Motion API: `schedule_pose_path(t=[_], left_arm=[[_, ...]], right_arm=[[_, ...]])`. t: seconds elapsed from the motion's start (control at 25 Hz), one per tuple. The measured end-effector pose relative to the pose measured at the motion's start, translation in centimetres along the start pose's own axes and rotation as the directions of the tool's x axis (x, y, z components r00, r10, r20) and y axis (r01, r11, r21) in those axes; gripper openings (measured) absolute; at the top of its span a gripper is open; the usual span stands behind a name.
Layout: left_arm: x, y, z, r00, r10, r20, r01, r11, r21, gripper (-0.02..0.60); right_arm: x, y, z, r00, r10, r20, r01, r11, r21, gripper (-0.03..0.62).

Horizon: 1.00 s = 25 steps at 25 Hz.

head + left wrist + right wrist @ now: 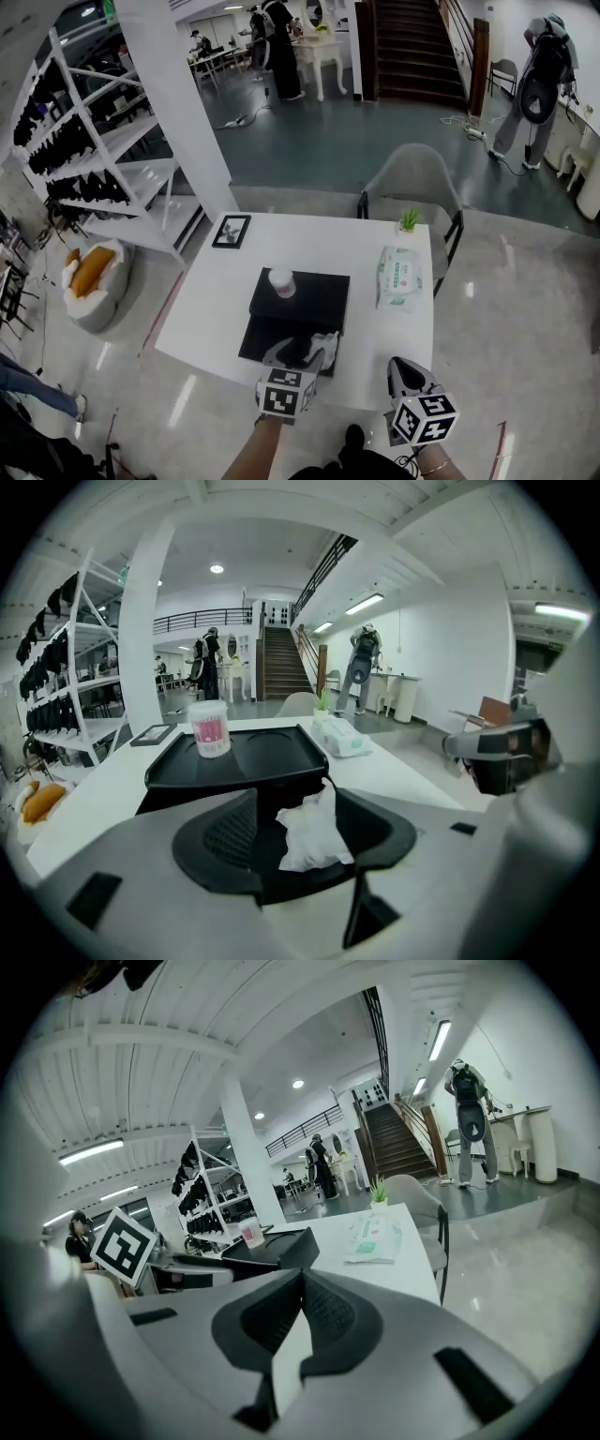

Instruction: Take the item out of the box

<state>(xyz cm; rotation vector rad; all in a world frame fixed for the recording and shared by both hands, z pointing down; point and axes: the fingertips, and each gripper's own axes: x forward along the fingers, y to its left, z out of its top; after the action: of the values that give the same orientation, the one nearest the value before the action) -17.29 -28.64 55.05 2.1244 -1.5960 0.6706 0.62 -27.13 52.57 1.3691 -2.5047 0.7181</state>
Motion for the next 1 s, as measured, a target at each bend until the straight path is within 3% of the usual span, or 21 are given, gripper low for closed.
schedule_pose_path(t=[0.36, 0.72, 1.0], left_arm=[[2.1, -1.1, -1.5, 0.986, -0.068, -0.155, 0.082, 0.993, 0.087, 0.238], [3.5, -1.8, -3.0, 0.953, -0.068, -0.294, 0.130, 0.972, 0.198, 0.238], [4.6, -1.6, -3.8, 0.922, -0.063, -0.381, 0.158, 0.962, 0.224, 0.238]], right_arm=[[0.3, -0.8, 0.1, 1.000, -0.010, -0.010, 0.010, 1.000, 0.015, 0.000], [0.4, -1.5, -0.3, 1.000, -0.014, -0.022, 0.015, 0.999, 0.030, 0.000], [0.2, -2.5, -0.5, 0.999, -0.023, -0.023, 0.024, 0.999, 0.039, 0.000]])
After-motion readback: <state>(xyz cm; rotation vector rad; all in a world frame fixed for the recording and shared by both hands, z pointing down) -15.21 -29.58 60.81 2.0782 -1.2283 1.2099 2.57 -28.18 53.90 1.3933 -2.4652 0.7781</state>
